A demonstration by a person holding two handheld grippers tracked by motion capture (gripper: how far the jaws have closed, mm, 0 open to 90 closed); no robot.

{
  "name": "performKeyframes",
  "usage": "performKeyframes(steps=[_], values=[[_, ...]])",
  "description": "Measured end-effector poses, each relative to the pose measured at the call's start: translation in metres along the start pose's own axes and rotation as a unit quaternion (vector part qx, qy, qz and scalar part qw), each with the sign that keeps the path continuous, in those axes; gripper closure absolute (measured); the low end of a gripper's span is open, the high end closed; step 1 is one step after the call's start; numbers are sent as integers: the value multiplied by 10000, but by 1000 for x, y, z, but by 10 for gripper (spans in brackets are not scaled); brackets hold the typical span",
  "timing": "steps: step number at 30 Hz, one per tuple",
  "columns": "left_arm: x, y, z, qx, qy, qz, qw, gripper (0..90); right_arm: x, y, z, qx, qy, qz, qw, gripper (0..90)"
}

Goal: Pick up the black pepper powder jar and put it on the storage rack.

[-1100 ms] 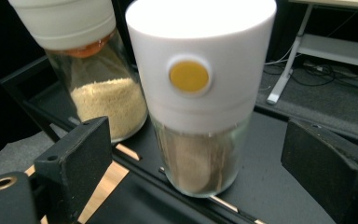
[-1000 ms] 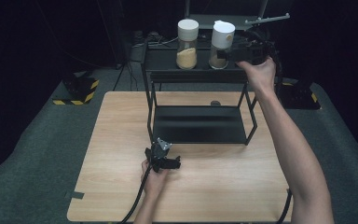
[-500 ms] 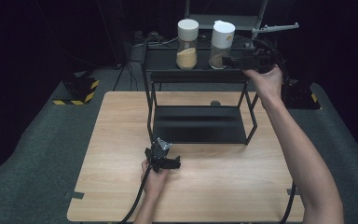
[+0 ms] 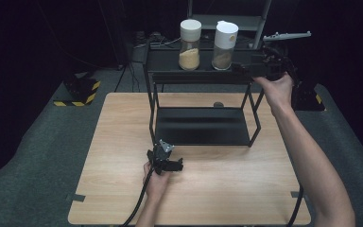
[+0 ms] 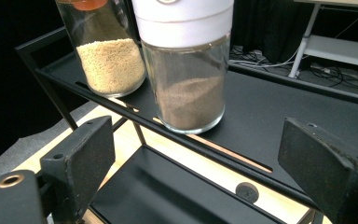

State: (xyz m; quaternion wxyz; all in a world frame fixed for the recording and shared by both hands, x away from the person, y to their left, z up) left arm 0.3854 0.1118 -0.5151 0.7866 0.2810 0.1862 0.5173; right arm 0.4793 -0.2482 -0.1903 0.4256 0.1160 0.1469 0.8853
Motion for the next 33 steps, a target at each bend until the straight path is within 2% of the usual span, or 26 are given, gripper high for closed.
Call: performKeyframes(steps=[18,33], values=[[0,0,0,-4,7,-1,10000,45,-1,14,-15,-44,61,137,9999,105],[0,0,0,-5,4,-3,10000,45,-4,20,-35,-26,71,239,9997,104]])
Point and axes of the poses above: each handheld gripper's, and its own axes: y roughly backward along the jaws, z roughly out of its top, x roughly to its left, the point moved 9 cm from there along -y, roughly forward along the jaws, and after that the axes turned 4 degrees about -x, right-handed, at the moved point
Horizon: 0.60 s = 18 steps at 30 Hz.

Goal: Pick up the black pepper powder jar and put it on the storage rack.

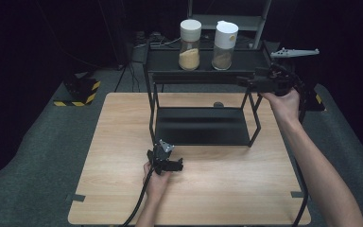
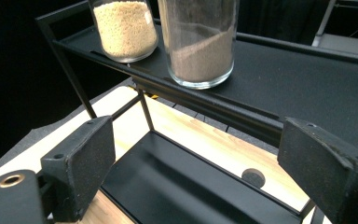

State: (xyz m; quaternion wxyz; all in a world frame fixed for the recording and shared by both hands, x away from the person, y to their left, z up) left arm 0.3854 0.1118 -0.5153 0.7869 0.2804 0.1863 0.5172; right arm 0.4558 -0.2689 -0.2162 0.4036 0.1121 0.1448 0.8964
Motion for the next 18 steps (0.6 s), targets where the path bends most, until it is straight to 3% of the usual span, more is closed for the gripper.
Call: performKeyframes(steps=[18], values=[[0,0,0,6,0,-2,10000,46,-1,2,-21,71,22,41,10000,106]])
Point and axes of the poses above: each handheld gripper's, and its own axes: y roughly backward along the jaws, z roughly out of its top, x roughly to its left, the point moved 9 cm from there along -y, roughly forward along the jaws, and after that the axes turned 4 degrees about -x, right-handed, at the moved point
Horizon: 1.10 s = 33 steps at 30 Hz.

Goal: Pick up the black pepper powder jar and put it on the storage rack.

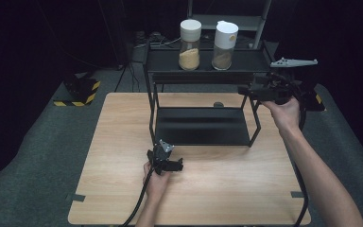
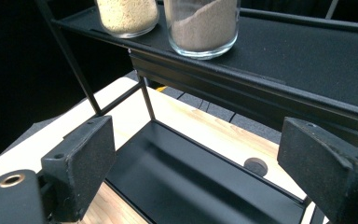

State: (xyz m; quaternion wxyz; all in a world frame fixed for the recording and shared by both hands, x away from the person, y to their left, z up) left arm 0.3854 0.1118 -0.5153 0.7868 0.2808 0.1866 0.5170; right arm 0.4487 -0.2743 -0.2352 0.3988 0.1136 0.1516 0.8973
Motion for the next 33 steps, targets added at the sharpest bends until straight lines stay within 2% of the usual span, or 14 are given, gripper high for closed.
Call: performKeyframes(steps=[33], values=[[0,0,0,-4,5,1,10000,46,-4,-4,-44,41,-128,19,9999,114]])
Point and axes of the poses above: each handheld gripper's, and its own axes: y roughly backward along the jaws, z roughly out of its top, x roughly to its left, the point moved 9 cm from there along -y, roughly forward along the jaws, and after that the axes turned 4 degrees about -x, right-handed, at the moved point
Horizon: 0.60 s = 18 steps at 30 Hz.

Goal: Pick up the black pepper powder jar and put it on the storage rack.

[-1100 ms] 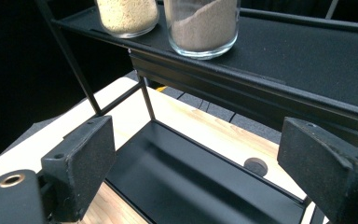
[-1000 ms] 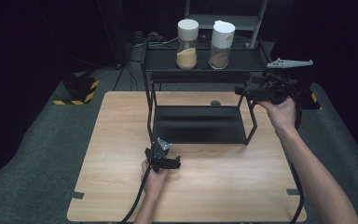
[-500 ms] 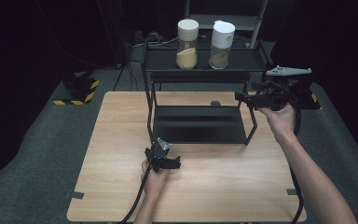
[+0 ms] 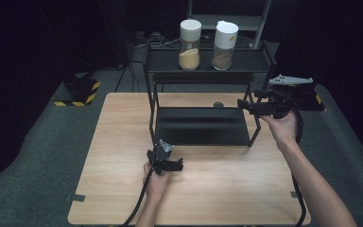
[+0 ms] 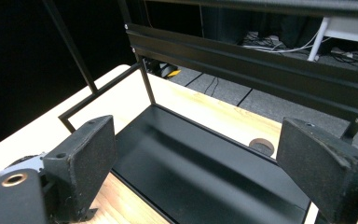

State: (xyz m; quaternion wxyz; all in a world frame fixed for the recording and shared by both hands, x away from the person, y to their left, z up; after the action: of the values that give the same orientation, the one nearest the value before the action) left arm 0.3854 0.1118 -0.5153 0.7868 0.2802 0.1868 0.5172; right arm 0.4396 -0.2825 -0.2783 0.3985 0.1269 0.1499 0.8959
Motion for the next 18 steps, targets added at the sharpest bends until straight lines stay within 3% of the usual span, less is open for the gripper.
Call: performKeyframes(steps=[11,18], values=[[0,0,0,-1,1,0,10000,45,-4,-5,-20,16,-141,10,9999,116],[0,0,0,-2,0,1,10000,45,-1,-11,-30,79,-80,-1,9999,117]])
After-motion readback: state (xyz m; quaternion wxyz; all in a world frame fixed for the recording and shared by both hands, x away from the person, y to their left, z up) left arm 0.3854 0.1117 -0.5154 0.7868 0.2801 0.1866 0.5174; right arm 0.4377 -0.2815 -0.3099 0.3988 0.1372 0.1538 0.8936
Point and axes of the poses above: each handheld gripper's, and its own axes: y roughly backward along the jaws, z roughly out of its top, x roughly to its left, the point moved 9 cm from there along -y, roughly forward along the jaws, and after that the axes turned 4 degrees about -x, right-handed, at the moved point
